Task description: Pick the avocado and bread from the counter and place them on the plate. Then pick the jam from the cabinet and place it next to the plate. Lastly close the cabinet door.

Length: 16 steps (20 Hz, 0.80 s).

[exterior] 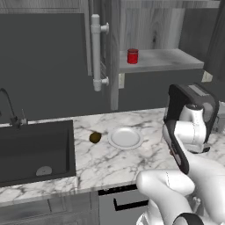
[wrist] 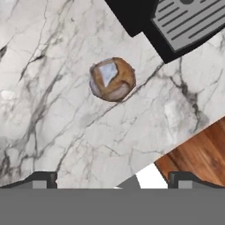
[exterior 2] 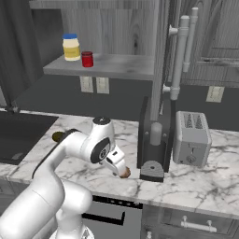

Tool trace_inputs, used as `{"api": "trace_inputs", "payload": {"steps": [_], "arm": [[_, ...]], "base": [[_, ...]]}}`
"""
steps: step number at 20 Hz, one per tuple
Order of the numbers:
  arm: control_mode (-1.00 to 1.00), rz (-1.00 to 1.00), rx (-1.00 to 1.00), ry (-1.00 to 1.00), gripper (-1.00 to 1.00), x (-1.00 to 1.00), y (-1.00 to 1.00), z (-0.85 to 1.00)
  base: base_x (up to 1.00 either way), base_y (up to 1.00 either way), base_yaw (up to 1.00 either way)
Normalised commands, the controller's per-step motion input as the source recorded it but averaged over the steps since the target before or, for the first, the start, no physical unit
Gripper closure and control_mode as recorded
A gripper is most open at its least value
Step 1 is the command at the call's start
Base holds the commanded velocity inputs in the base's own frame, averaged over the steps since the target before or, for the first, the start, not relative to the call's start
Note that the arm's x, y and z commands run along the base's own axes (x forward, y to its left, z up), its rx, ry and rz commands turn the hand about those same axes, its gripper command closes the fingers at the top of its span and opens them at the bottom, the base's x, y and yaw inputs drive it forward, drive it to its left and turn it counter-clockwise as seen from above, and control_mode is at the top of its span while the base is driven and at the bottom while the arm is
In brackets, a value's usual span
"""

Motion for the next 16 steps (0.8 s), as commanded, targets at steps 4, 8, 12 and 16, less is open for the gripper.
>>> {"api": "trace_inputs", "payload": {"steps": [4, 8, 12, 16], "arm": [[-1.0, 0.0, 0.0, 0.0, -1.0, 0.15, -0.21, -0.25], [-1.0, 0.0, 0.0, 0.0, -1.0, 0.04, -0.33, -0.16], [-1.0, 0.0, 0.0, 0.0, -1.0, 0.1, -0.21, -0.14], [-1.0, 0.0, 0.0, 0.0, -1.0, 0.21, -0.05, -0.14]], "base": [[0.0, 0.0, 0.0], [0.0, 0.0, 0.0], [0.0, 0.0, 0.0], [0.0, 0.0, 0.0]]}}
